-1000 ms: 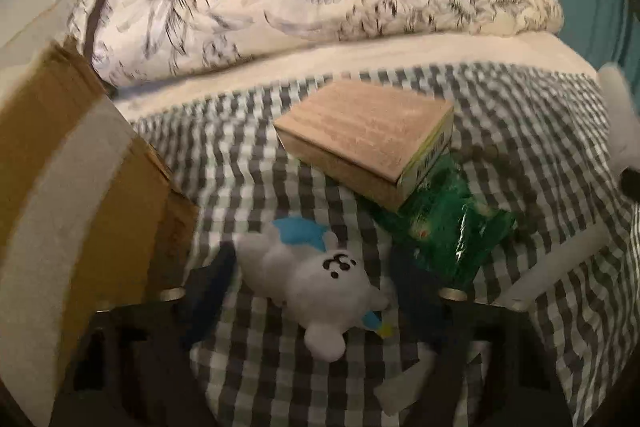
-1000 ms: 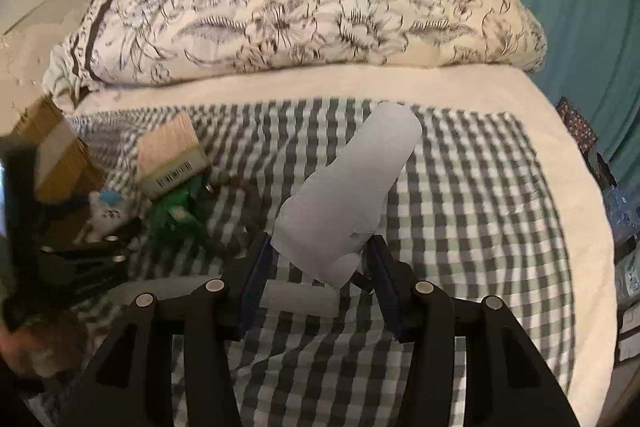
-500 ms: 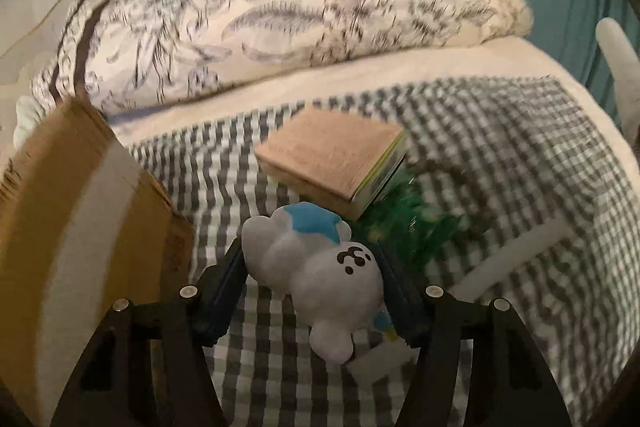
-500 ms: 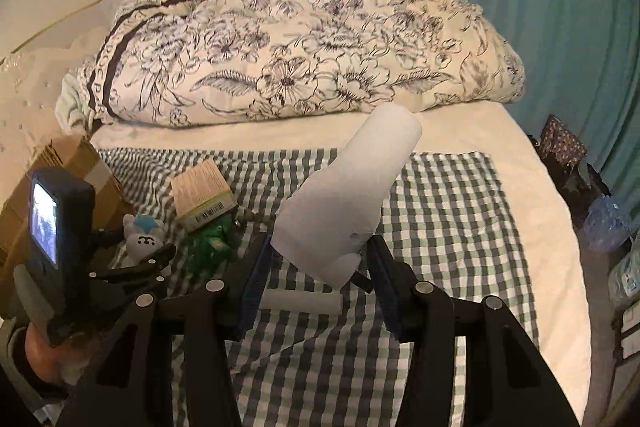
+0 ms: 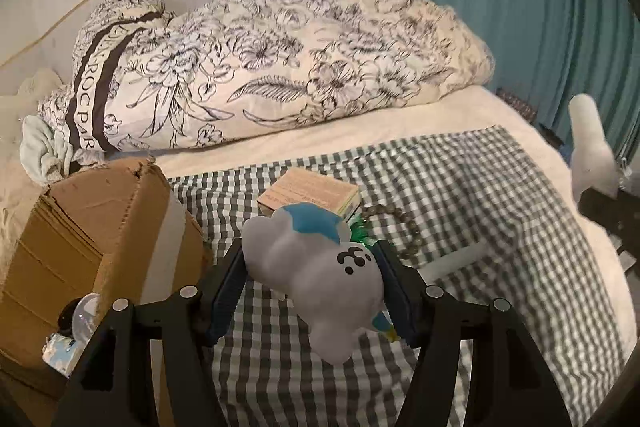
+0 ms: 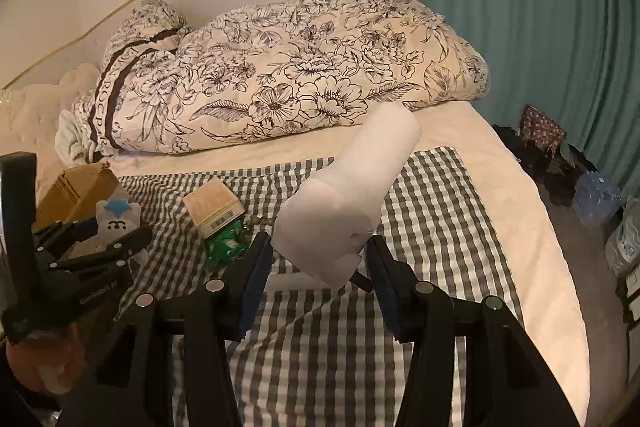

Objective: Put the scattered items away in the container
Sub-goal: 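Lift and carry the plush toy and white roll over the cardboard box with both grippers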

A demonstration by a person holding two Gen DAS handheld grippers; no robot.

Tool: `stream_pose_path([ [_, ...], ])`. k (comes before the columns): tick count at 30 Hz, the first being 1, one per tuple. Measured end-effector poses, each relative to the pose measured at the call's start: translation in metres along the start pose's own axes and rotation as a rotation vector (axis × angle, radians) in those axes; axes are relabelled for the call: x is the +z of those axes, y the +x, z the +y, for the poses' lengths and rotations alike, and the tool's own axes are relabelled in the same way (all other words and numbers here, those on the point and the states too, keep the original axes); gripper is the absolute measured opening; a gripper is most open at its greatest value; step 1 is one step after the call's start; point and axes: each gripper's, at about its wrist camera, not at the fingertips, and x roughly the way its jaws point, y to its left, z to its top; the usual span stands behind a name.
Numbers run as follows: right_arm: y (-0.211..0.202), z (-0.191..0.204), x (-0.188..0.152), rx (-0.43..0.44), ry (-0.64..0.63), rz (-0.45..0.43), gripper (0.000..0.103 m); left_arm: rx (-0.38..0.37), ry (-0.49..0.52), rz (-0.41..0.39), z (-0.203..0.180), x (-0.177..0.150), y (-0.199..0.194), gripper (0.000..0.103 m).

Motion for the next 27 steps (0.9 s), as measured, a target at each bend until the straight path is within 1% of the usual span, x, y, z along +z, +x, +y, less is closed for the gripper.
stream_pose_path([
  [4, -0.018, 0.004, -0.007, -0.003, 0.015, -0.02, 0.049, -0.004, 0.015, -0.043, -0.001, 0.0, -0.024, 0.064],
  [12, -0.052, 0.016, -0.021, -0.012, 0.031, -0.054, 0.049, -0.03, 0.004, -0.088, 0.007, 0.0, -0.064, 0.064],
  [16, -0.064, 0.027, -0.027, -0.015, 0.023, -0.066, 0.049, -0.035, 0.004, -0.102, 0.011, -0.004, -0.08, 0.064],
  [27, -0.094, 0.053, -0.028, -0.028, 0.001, -0.107, 0.049, -0.046, -0.004, -0.115, 0.028, -0.006, -0.109, 0.064],
])
